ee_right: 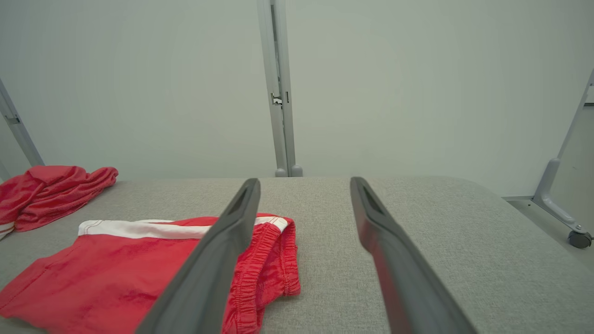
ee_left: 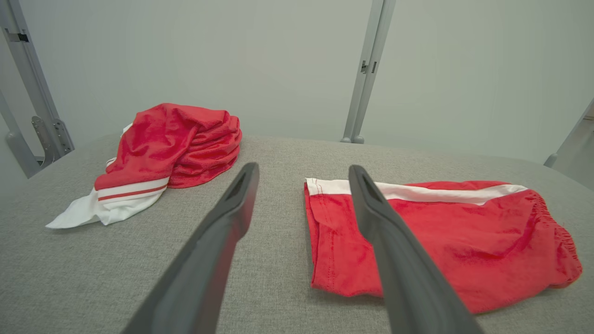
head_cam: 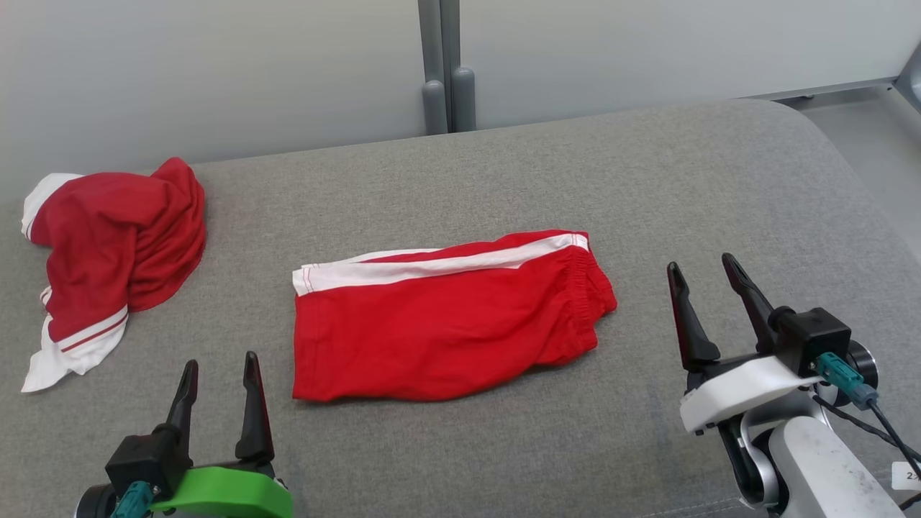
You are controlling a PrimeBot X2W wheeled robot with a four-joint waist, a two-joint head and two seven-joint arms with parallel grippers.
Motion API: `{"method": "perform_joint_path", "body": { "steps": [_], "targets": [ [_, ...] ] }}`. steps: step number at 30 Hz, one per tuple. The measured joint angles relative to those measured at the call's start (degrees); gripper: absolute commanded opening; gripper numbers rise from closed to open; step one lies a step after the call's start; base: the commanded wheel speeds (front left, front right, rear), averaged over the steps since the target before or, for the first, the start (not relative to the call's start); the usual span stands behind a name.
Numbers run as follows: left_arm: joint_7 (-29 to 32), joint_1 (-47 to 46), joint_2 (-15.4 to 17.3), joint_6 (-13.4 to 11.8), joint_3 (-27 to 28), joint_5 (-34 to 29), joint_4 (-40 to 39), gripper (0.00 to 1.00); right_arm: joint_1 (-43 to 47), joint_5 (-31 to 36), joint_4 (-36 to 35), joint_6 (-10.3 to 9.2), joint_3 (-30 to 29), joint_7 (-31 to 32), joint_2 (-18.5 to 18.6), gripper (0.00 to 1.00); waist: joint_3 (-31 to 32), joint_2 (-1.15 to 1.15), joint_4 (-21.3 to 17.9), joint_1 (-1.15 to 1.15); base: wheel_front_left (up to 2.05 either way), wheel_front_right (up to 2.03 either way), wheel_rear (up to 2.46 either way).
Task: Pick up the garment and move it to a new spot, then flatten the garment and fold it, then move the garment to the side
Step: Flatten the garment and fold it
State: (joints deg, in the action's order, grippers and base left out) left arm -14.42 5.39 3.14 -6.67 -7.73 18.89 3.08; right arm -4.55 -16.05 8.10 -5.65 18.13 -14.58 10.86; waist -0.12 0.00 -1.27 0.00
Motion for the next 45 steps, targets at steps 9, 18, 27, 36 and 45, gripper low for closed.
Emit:
{"method": "perform_joint_path", "body": {
  "steps": [9,18,27,36,45],
  "targets": [
    [0.0,0.79,-0.08,-0.16,-0.1,-0.13,-1.24,1.0,0.37,0.0,-0.15,0.03,-0.31,0.0,-0.02,1.0,-0.65,0.0,0.46,0.0,0.0,0.0,0.0],
    [0.0,0.79,-0.14,-0.16,-1.24,-1.29,-2.37,1.0,0.26,-0.8,2.6,1.11,-0.52,0.29,0.02,1.0,-2.29,0.0,1.7,0.0,0.0,0.0,0.0],
    [0.0,0.49,-0.22,-0.18,-3.36,-1.59,-3.57,1.0,-3.07,-11.65,10.96,5.15,-3.57,6.44,-3.2,1.0,-4.99,0.0,4.26,0.0,0.0,0.0,0.0],
    [0.0,-0.9,-0.26,-0.18,-3.7,-1.59,-3.58,1.0,-8.52,-16.93,17.94,7.66,-6.35,10.67,-3.92,1.0,-7.19,0.0,8.14,0.0,0.0,0.0,0.0],
    [0.0,-1.07,-0.3,-0.19,-4.3,-1.57,-3.5,1.0,-14.99,-16.61,24.24,8.34,-6.37,14.37,-0.78,1.0,-9.08,0.0,10.84,0.0,0.0,0.0,0.0]
  ]
}}
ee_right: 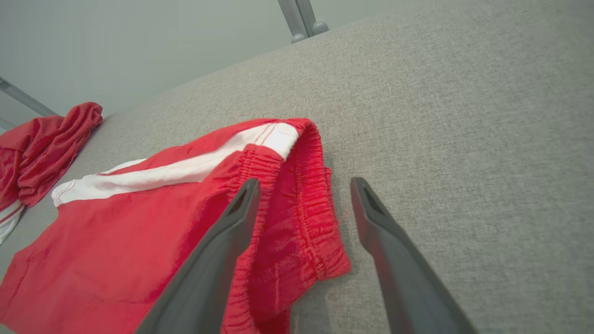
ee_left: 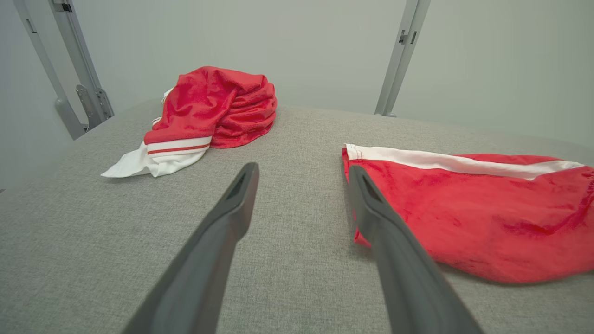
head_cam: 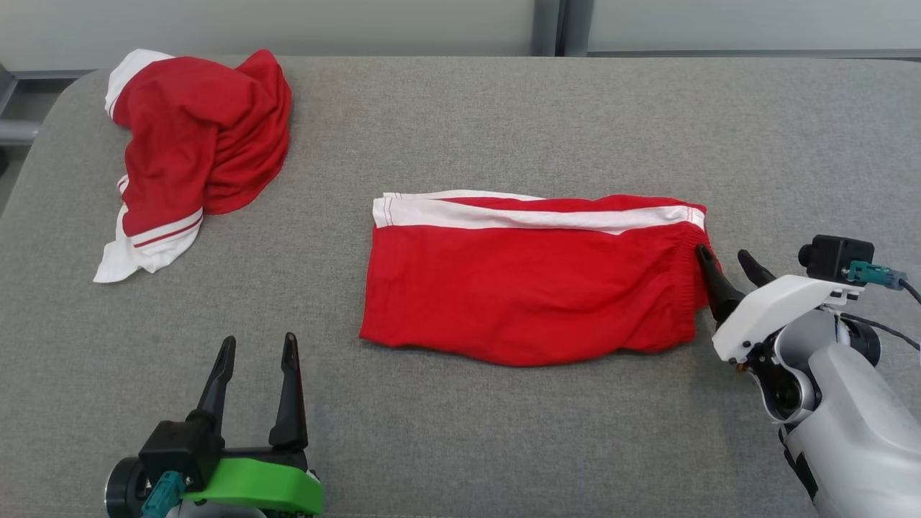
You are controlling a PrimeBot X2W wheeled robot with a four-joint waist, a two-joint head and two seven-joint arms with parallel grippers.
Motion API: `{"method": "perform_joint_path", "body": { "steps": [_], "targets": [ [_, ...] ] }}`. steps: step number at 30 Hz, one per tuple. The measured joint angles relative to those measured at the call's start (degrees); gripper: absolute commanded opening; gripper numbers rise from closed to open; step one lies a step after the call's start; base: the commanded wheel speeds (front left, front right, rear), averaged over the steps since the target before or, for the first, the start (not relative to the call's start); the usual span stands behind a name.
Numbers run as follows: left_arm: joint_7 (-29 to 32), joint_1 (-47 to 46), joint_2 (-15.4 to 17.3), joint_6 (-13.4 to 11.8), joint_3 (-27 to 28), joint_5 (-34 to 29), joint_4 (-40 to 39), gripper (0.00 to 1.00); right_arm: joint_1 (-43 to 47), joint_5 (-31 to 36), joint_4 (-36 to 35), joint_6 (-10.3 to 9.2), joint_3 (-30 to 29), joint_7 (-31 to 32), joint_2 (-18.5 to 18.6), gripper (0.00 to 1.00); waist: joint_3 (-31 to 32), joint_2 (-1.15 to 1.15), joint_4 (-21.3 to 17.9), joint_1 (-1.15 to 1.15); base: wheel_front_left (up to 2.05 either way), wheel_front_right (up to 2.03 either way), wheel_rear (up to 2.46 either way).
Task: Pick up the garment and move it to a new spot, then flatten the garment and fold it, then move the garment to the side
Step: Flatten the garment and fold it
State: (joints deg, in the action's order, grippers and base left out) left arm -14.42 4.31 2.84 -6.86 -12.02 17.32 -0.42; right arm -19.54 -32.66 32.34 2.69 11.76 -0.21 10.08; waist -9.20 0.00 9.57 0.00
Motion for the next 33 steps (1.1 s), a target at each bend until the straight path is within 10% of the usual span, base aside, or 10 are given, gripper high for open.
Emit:
{"method": "perform_joint_path", "body": {
  "steps": [19,20,21,25,33],
  "targets": [
    [0.0,-0.97,-0.08,-0.2,-0.7,1.43,1.22,1.0,-4.72,-4.54,10.32,3.59,0.58,7.0,0.4,1.0,-1.04,0.0,2.84,0.0,0.0,0.0,0.0],
    [0.0,-0.97,-0.08,-0.2,-0.7,1.66,1.26,1.0,-4.95,-4.97,10.55,3.86,0.87,7.24,0.3,0.88,-1.08,0.0,2.87,0.0,0.0,0.0,0.0],
    [0.0,-0.97,-0.08,-0.2,-0.7,1.66,1.29,1.0,-5.11,-5.42,10.72,3.86,1.1,7.46,0.13,0.49,-1.11,0.0,2.91,0.0,0.0,0.0,0.0],
    [0.0,-0.99,-0.08,-0.21,-0.68,1.66,1.3,1.0,-6.0,-6.05,11.6,3.88,1.54,7.59,-0.29,0.05,-1.29,0.0,3.0,0.0,0.0,0.0,0.0],
    [0.0,-1.05,-0.12,-0.22,1.11,1.66,1.24,1.0,-7.61,-6.65,12.38,4.37,2.13,7.26,0.2,0.0,-1.46,0.0,2.19,0.0,0.0,0.0,0.0]
  ]
}}
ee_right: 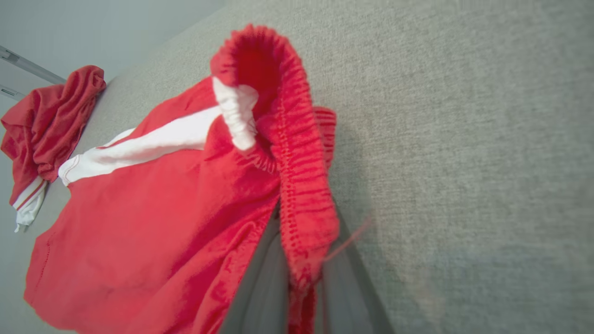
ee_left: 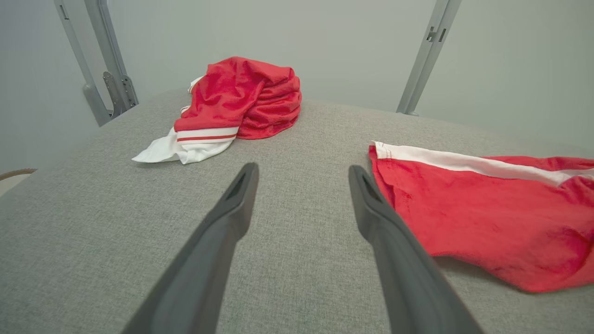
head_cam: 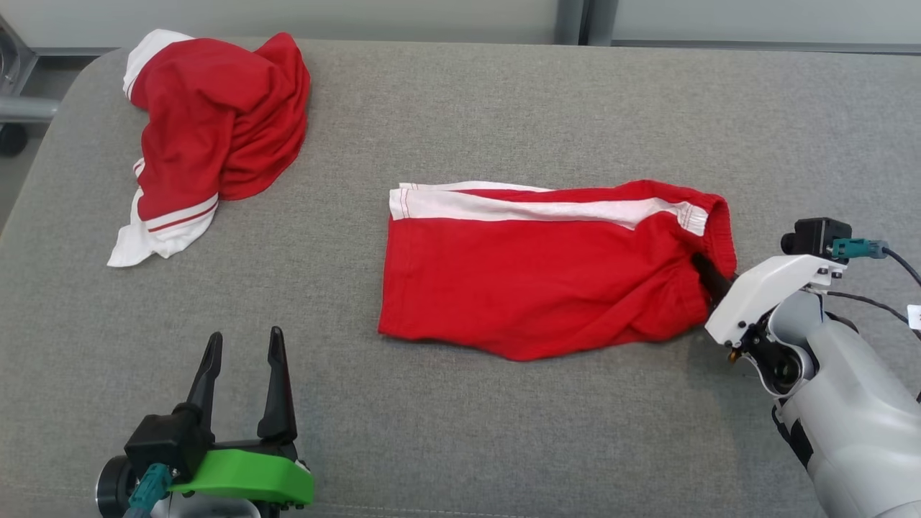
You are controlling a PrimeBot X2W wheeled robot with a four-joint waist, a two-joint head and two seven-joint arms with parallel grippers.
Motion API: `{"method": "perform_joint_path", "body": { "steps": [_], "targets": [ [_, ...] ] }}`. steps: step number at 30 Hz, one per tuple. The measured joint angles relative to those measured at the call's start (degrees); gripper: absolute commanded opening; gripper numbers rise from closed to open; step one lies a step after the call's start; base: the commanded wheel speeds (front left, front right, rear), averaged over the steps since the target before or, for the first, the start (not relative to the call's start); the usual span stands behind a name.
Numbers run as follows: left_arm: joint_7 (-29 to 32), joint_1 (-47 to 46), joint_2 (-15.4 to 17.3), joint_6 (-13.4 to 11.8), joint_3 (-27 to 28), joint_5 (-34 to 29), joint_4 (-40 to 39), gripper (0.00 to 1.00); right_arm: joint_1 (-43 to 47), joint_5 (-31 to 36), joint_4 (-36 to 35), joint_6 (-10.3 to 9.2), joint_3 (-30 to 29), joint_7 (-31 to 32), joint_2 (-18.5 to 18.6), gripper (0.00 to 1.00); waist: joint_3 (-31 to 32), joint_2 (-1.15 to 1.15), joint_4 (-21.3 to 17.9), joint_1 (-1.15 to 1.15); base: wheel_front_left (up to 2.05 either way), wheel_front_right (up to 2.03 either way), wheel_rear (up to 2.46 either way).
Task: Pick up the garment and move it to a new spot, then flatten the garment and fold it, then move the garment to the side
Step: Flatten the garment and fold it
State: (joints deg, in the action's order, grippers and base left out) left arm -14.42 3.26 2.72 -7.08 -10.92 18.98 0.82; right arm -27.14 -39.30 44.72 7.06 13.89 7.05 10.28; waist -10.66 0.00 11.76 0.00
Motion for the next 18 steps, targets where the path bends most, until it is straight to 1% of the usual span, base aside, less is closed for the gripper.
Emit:
{"method": "perform_joint_path", "body": {
  "steps": [3,7,9,13,14,18],
  "targets": [
    [0.0,0.0,-0.01,0.0,0.22,0.0,-0.01,1.0,-0.7,-0.44,-0.21,0.0,0.32,-0.31,0.67,0.0,0.07,0.0,-0.76,0.0,0.0,0.0,0.0],
    [0.0,0.0,-0.02,0.0,0.77,0.0,-0.04,1.0,-0.83,-1.98,-1.56,0.0,2.19,-0.35,1.64,0.0,0.27,0.0,-1.95,0.0,0.0,0.0,0.0],
    [0.0,0.0,-0.01,0.0,1.07,0.0,-0.1,1.0,-0.94,-2.2,-2.02,0.0,2.83,-0.35,2.93,0.0,0.38,0.0,-2.65,0.0,0.0,0.0,0.0],
    [0.0,0.0,-0.02,0.0,1.25,0.0,-0.29,1.0,-1.69,-2.63,-2.19,0.0,2.79,-0.34,6.65,0.0,0.6,0.0,-4.24,0.0,0.0,0.0,0.0],
    [0.0,0.0,-0.02,0.0,1.25,0.0,-0.29,1.0,-1.69,-2.63,-2.19,0.0,2.79,-0.34,6.65,0.0,0.6,0.0,-4.24,0.0,0.0,0.0,0.0],
    [0.0,0.01,-0.02,0.0,1.26,-0.01,-0.56,1.0,-2.05,-2.69,-2.23,0.0,2.47,-0.25,9.61,0.0,0.79,0.0,-5.95,0.0,0.0,0.0,0.0]
  ]
}}
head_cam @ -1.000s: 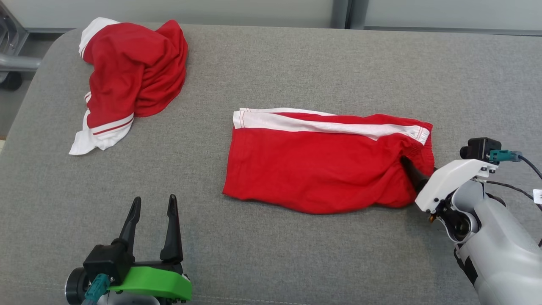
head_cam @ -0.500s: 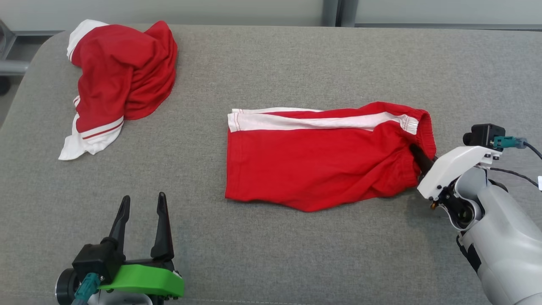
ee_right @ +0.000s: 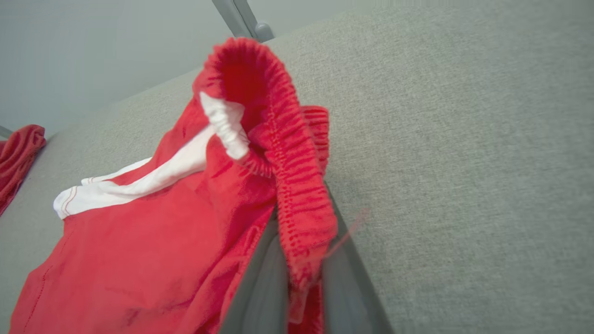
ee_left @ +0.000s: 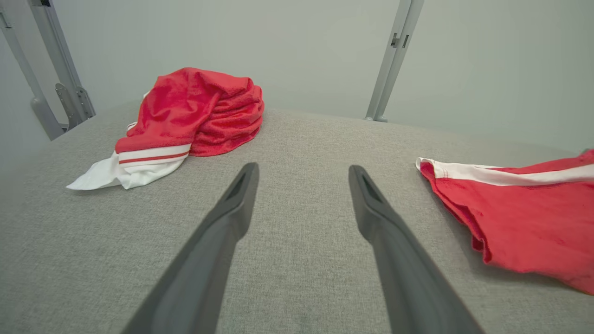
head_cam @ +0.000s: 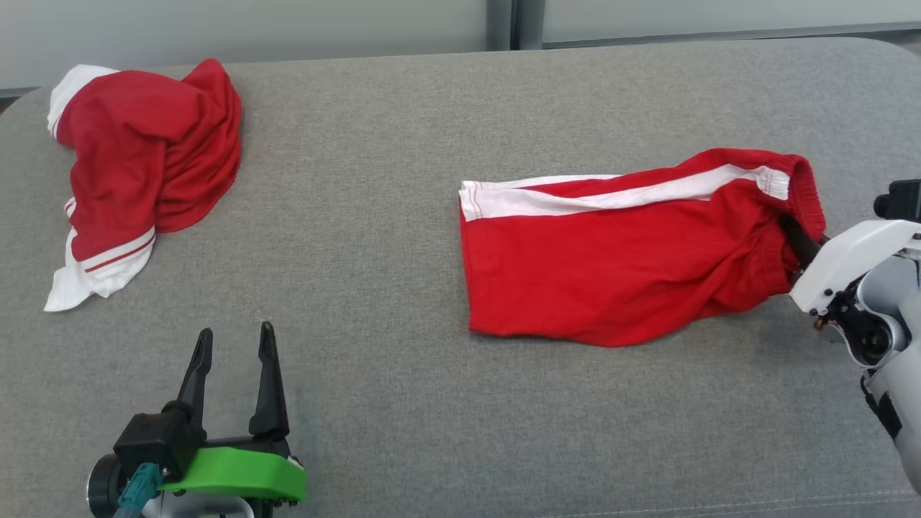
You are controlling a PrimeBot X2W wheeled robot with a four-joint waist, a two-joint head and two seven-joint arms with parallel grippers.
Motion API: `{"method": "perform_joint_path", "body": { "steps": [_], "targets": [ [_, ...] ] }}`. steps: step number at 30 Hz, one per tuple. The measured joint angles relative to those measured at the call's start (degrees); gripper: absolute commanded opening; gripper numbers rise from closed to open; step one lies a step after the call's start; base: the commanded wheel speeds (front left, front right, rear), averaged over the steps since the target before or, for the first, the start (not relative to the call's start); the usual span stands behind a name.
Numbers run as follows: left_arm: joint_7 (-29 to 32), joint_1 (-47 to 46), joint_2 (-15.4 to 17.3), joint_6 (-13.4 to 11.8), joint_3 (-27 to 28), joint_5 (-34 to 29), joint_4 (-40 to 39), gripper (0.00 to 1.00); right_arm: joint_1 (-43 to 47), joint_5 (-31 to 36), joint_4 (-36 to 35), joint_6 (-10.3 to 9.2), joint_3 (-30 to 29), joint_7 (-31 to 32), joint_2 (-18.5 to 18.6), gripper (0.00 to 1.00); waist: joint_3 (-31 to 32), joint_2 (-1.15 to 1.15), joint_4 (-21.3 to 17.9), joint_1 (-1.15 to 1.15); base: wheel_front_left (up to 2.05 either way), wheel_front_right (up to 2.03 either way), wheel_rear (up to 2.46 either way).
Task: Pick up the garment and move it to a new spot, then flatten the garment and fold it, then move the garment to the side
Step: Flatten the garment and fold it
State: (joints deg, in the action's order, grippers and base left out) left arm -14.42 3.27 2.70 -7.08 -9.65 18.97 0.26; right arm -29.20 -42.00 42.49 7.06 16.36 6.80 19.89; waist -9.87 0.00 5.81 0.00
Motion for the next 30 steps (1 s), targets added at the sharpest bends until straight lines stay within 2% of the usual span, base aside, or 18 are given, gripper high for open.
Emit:
{"method": "perform_joint_path", "body": {
  "steps": [6,14,22,30],
  "targets": [
    [0.0,0.0,0.0,0.0,-0.25,0.01,-0.35,1.0,-0.96,-1.0,-0.21,0.0,0.14,0.43,2.49,0.0,0.04,0.0,-2.3,0.0,0.0,0.0,0.0],
    [0.0,-0.1,0.0,0.0,-1.92,0.09,-0.32,1.0,-2.02,-3.47,-5.25,0.0,7.37,2.92,-1.66,0.0,-0.26,0.0,-4.05,0.0,0.0,0.0,0.0],
    [0.0,-1.09,0.0,0.0,-2.29,0.83,0.13,1.0,-4.85,-5.19,-12.06,0.0,15.45,6.16,-2.24,0.0,0.06,0.0,-4.18,0.0,0.0,0.0,0.0],
    [0.0,-1.45,0.0,0.0,-3.14,1.97,0.2,1.0,-6.86,-6.49,-13.57,0.0,20.89,8.51,-4.07,0.0,0.42,0.0,-3.84,0.0,0.0,0.0,0.0]
  ]
}}
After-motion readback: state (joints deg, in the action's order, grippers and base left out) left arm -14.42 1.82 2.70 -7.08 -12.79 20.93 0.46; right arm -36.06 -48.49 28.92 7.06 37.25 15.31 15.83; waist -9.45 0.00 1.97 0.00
